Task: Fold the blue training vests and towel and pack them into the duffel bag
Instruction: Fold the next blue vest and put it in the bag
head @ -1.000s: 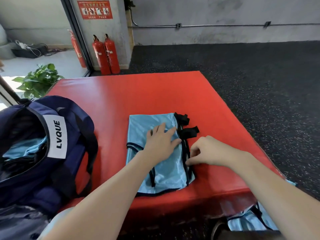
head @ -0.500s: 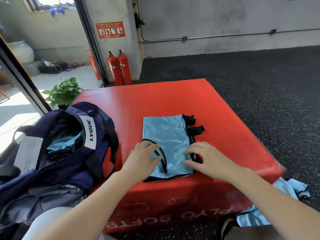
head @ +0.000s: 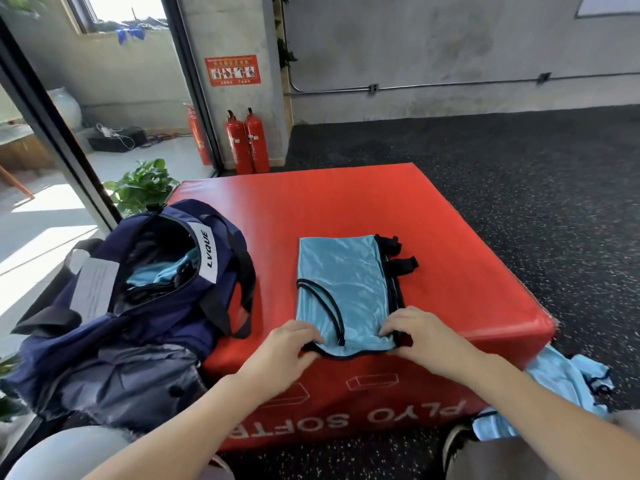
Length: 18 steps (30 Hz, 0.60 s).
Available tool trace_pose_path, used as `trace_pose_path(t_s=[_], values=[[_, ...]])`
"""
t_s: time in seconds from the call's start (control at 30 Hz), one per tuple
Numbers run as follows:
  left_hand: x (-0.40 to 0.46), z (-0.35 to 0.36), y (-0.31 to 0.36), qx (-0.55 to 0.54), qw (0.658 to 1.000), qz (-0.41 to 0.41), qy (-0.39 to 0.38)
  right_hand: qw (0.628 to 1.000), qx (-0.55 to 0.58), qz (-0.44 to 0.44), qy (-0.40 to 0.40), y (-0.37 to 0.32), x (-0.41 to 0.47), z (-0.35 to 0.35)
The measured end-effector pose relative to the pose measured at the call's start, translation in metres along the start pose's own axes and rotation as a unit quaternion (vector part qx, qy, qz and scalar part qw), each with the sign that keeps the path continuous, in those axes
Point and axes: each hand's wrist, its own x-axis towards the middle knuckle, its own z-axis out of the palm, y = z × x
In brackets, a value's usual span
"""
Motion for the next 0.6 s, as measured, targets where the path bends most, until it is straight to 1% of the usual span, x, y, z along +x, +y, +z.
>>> trace_pose_path(t_s=[0.13,0.2,0.23,0.3,0.37,0.4,0.5,0.6], values=[[-0.003,-0.007,0.003,-0.022,0.999,0.003,0.037,0.999,-0.032,-0.014,0.017,-0.003,-0.009,-0.003],[-0.005,-0.014,0.011,-0.053,0.996,-0.002,0.077,0.997,-0.038,-0.029,0.064,-0.011,-0.012,-0.009],[-0.005,-0.018,0.016,-0.067,0.993,-0.004,0.099,0.995,-0.024,-0.032,0.09,-0.015,-0.014,-0.013],[-0.004,-0.026,0.027,-0.103,0.986,-0.011,0.128,0.991,0.056,-0.016,0.119,-0.023,-0.015,-0.023],[0.0,-0.031,0.033,-0.147,0.978,-0.031,0.143,0.982,0.148,0.013,0.113,-0.031,-0.013,-0.034],[0.003,-0.033,0.035,-0.16,0.974,-0.041,0.153,0.978,0.177,0.023,0.109,-0.035,-0.011,-0.039],[0.014,-0.035,0.033,-0.165,0.965,-0.064,0.192,0.963,0.229,0.024,0.137,-0.038,0.002,-0.048],[0.03,-0.037,0.025,-0.165,0.959,-0.079,0.218,0.955,0.237,0.056,0.169,-0.033,0.026,-0.052]])
